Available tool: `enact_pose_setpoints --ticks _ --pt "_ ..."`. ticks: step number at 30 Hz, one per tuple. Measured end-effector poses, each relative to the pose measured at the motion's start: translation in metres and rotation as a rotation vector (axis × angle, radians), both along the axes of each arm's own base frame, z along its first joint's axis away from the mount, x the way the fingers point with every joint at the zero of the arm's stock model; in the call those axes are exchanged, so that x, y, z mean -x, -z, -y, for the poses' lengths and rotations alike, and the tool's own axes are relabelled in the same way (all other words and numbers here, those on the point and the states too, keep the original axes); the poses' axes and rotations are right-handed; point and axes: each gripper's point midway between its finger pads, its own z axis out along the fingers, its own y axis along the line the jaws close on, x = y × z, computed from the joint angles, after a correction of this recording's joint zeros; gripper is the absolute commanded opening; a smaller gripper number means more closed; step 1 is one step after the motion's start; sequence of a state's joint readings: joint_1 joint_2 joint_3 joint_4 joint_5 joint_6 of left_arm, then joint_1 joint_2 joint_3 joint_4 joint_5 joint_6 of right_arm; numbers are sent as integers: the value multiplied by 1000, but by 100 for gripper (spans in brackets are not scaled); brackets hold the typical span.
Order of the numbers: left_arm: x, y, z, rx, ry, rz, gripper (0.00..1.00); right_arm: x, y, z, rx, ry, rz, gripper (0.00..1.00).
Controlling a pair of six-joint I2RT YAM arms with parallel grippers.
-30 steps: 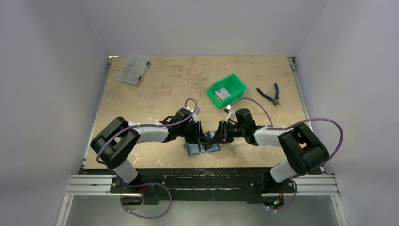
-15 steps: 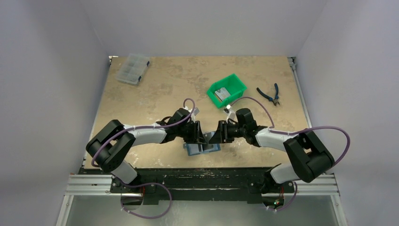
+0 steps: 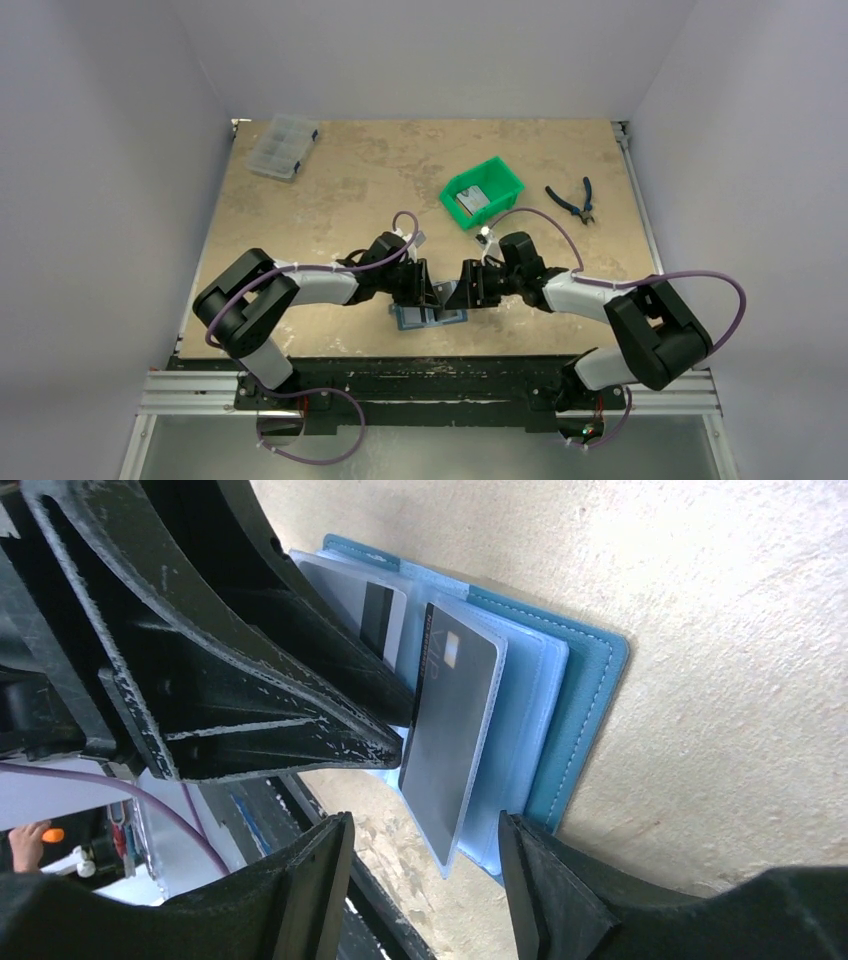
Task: Put the credit cards into the card holder
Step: Insert the credit card into the card holder.
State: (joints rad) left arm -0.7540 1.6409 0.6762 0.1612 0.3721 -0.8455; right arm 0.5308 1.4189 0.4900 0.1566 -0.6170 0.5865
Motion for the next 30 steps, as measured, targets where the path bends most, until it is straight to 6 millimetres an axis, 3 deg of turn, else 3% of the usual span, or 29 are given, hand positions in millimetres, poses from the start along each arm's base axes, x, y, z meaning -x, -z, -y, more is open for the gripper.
enact_pose_setpoints --ticks 17,25,30 --pt "0 0 1 9 5 3 28 1 -3 4 19 9 6 50" --pt "0 1 1 14 5 7 27 2 -3 10 50 26 9 57" --pt "0 1 1 16 4 9 27 4 -15 17 66 34 55 54"
